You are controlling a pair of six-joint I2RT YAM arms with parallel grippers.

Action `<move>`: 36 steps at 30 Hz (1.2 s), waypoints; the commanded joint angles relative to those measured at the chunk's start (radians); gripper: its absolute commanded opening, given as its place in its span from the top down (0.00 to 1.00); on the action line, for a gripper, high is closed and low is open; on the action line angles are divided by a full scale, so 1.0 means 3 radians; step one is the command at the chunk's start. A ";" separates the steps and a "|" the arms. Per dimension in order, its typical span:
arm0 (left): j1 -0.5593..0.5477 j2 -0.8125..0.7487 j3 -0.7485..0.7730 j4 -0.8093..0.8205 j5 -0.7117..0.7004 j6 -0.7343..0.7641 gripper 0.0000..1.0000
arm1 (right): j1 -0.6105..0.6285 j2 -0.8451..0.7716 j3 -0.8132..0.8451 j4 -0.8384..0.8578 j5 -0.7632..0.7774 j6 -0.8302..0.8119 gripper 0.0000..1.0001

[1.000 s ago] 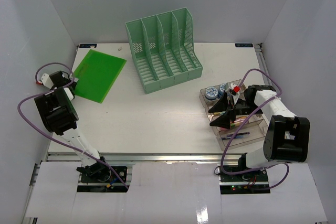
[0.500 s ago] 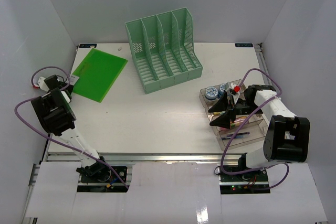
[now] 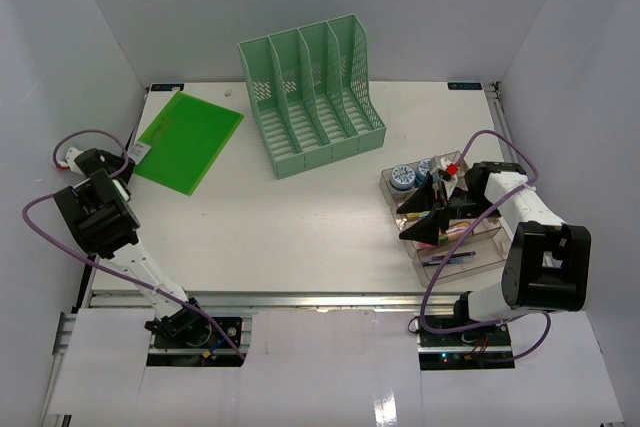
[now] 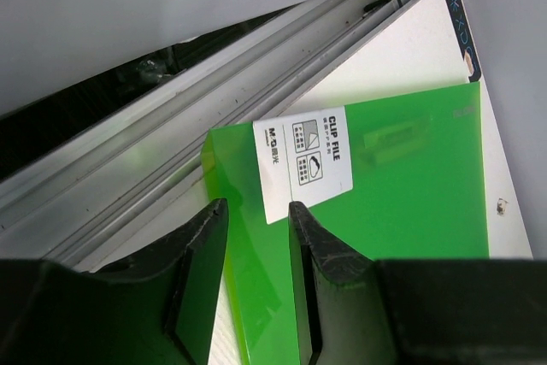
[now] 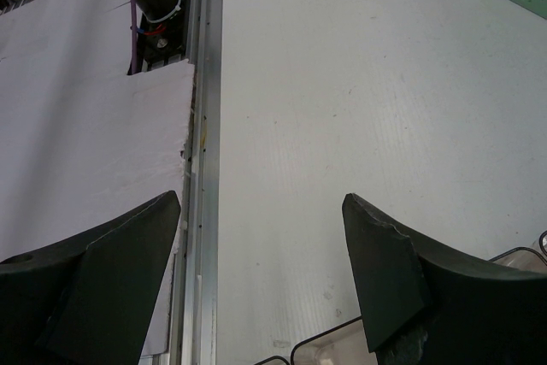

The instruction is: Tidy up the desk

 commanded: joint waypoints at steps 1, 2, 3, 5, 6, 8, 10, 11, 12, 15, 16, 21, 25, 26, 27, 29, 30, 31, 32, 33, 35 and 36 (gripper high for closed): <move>0.0103 0.0184 -0.0101 -0.0265 0.0244 -0.0203 0.55 | -0.0020 -0.0087 0.0124 -0.0082 -0.0120 -0.0052 0.17; 0.0112 0.0189 -0.0097 -0.0269 0.0247 -0.0203 0.55 | -0.0020 -0.0086 0.0124 -0.0082 -0.0120 -0.0048 0.17; 0.0117 0.0194 -0.0097 -0.0274 0.0245 -0.0200 0.55 | -0.0020 -0.0086 0.0121 -0.0082 -0.0120 -0.0051 0.17; 0.0122 0.0199 -0.0093 -0.0283 0.0243 -0.0194 0.54 | -0.0016 -0.0086 0.0119 -0.0082 -0.0125 -0.0053 0.17; 0.0125 0.0199 -0.0095 -0.0290 0.0243 -0.0193 0.54 | -0.0018 -0.0090 0.0119 -0.0082 -0.0126 -0.0050 0.17; 0.0122 0.0194 -0.0106 -0.0290 0.0229 -0.0188 0.54 | -0.0020 -0.0087 0.0119 -0.0078 -0.0121 -0.0052 0.17; 0.0122 0.0194 -0.0115 -0.0289 0.0234 -0.0193 0.54 | -0.0020 -0.0086 0.0124 -0.0082 -0.0126 -0.0043 0.17; 0.0122 0.0193 -0.0123 -0.0283 0.0234 -0.0192 0.54 | -0.0020 -0.0086 0.0124 -0.0082 -0.0127 -0.0042 0.17; 0.0122 0.0191 -0.0136 -0.0271 0.0238 -0.0190 0.54 | -0.0020 -0.0086 0.0124 -0.0082 -0.0129 -0.0040 0.17; 0.0127 0.0188 -0.0171 -0.0220 0.0279 -0.0181 0.54 | -0.0020 -0.0086 0.0124 -0.0082 -0.0132 -0.0038 0.17; 0.0127 0.0188 -0.0187 -0.0205 0.0309 -0.0178 0.55 | -0.0020 -0.0086 0.0124 -0.0082 -0.0135 -0.0038 0.17; 0.0122 0.0149 -0.0242 -0.0062 0.0422 -0.0076 0.55 | -0.0020 -0.0095 0.0128 -0.0082 -0.0141 -0.0029 0.17; 0.0123 0.0149 -0.0208 -0.0161 0.0464 -0.0022 0.55 | -0.0020 -0.0107 0.0129 -0.0082 -0.0146 -0.0022 0.17; 0.0127 0.0158 -0.0199 -0.0206 0.0473 -0.0014 0.55 | -0.0020 -0.0107 0.0129 -0.0082 -0.0146 -0.0022 0.17; 0.0122 0.0163 -0.0189 -0.0232 0.0483 -0.0014 0.55 | -0.0020 -0.0112 0.0129 -0.0082 -0.0146 -0.0017 0.17; 0.0115 0.0165 -0.0177 -0.0278 0.0518 -0.0005 0.56 | -0.0020 -0.0118 0.0130 -0.0082 -0.0156 -0.0012 0.17; 0.0111 0.0154 -0.0190 -0.0293 0.0535 0.0008 0.56 | -0.0020 -0.0123 0.0132 -0.0082 -0.0156 -0.0009 0.17; 0.0107 0.0144 -0.0203 -0.0308 0.0552 0.0021 0.56 | -0.0020 -0.0127 0.0134 -0.0082 -0.0156 -0.0007 0.17; 0.0094 0.0130 -0.0223 -0.0312 0.0570 0.0031 0.56 | -0.0020 -0.0133 0.0134 -0.0082 -0.0159 -0.0007 0.17; 0.0075 0.0108 -0.0241 -0.0315 0.0590 0.0055 0.56 | -0.0019 -0.0139 0.0135 -0.0082 -0.0163 -0.0006 0.17; 0.0020 0.0042 -0.0273 -0.0315 0.0641 0.0141 0.56 | -0.0015 -0.0147 0.0139 -0.0082 -0.0171 -0.0002 0.17; -0.0023 -0.0009 -0.0282 -0.0318 0.0662 0.0204 0.56 | -0.0012 -0.0157 0.0141 -0.0084 -0.0172 0.0000 0.17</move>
